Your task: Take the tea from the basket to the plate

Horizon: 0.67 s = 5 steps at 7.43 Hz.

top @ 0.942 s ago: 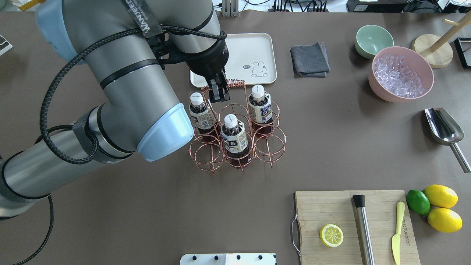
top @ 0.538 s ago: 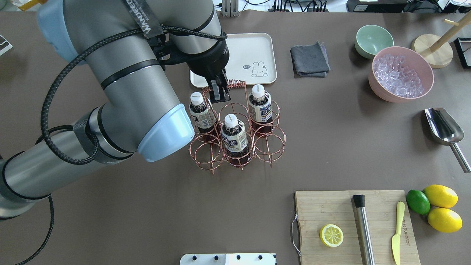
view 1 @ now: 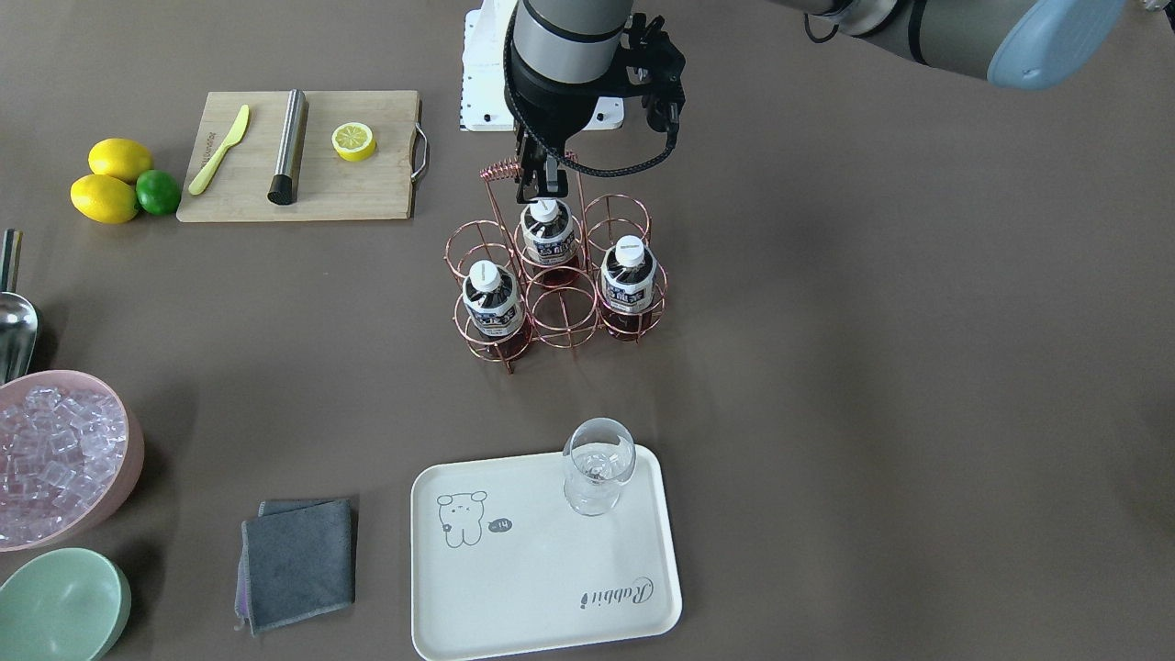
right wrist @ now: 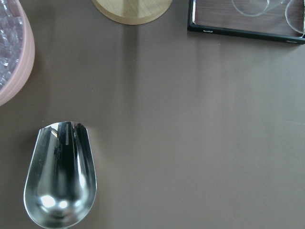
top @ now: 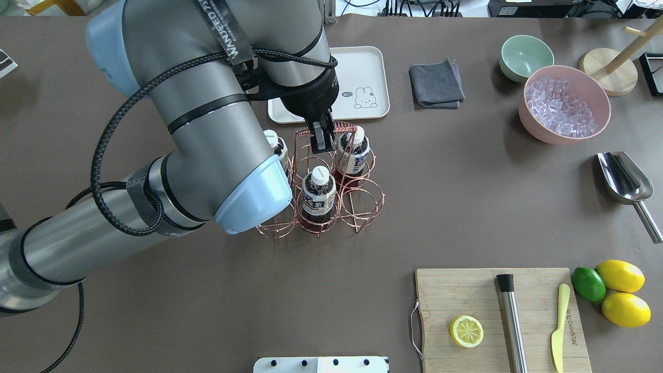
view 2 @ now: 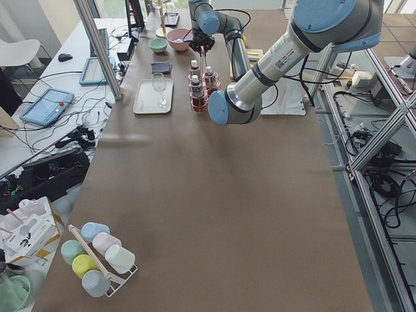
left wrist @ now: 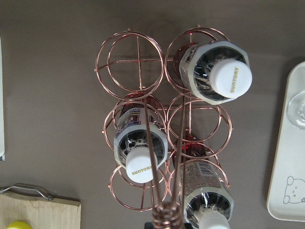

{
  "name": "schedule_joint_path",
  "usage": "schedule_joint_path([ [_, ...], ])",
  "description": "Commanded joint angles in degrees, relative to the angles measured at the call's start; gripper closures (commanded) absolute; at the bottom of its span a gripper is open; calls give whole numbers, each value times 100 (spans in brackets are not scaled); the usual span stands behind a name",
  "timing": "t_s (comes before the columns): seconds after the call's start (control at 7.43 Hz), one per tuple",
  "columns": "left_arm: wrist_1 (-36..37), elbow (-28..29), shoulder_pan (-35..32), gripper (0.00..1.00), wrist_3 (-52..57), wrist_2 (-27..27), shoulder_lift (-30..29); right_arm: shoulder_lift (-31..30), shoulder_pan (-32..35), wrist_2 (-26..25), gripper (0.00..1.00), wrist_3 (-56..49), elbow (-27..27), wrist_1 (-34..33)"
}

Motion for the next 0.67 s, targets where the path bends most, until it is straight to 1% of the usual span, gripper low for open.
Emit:
schedule_joint_path([
  [0.0, 4, -400, 38, 100, -30, -1, 231, 94, -118, 26, 0, 9, 125, -2],
  [0.27, 13, -673, 47, 100, -30, -1, 451, 130, -231, 0, 0, 18, 248, -11],
  [0.54, 13, -675, 47, 100, -30, 8, 478, 279, -346, -26, 0, 9, 292, 6],
])
